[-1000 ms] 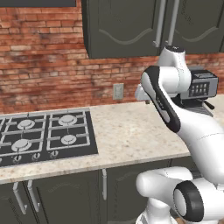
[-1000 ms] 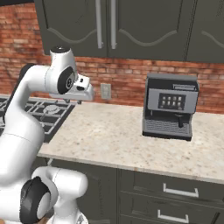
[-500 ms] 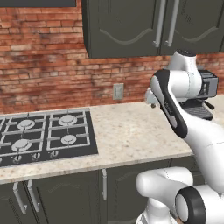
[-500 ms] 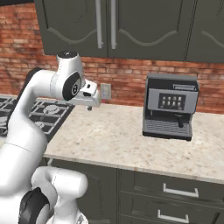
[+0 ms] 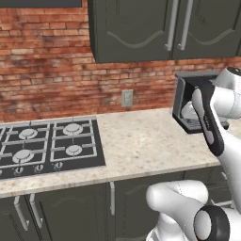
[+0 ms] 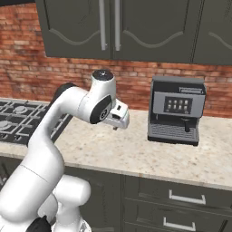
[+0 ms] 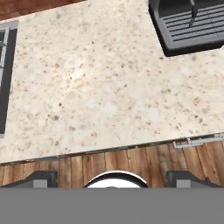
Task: Take the pizza cutter from the drawer on the right and place it on the dining counter for cutting.
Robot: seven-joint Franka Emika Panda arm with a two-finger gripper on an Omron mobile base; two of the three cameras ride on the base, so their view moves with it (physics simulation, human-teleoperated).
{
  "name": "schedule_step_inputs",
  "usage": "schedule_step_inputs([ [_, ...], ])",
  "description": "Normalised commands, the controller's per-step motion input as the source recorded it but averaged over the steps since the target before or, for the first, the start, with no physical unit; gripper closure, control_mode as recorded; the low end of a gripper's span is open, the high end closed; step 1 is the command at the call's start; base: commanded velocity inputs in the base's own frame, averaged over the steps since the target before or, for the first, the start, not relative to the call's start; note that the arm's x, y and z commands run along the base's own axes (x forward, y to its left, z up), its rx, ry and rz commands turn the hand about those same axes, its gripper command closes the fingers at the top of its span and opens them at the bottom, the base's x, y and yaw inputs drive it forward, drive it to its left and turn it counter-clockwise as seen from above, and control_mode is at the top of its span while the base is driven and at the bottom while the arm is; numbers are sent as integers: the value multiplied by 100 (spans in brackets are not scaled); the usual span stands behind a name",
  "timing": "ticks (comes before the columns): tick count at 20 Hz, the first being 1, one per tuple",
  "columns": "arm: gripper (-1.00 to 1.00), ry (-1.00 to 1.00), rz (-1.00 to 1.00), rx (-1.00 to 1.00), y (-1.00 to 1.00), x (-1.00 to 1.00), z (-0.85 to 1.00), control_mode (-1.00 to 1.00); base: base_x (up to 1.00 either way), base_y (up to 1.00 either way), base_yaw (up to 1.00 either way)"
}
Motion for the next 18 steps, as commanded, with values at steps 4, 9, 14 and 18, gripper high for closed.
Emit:
schedule_step_inputs([
  [4, -100, -4, -22, 4, -82, -6, -28, -100, 0, 0, 0],
  [9, -100, -8, -18, 11, -93, -24, -31, -100, 0, 0, 0],
  [14, -100, -6, -22, 23, -96, -24, -27, -100, 0, 0, 0],
  [18, -100, -2, -29, 24, -63, -18, -23, -100, 0, 0, 0],
])
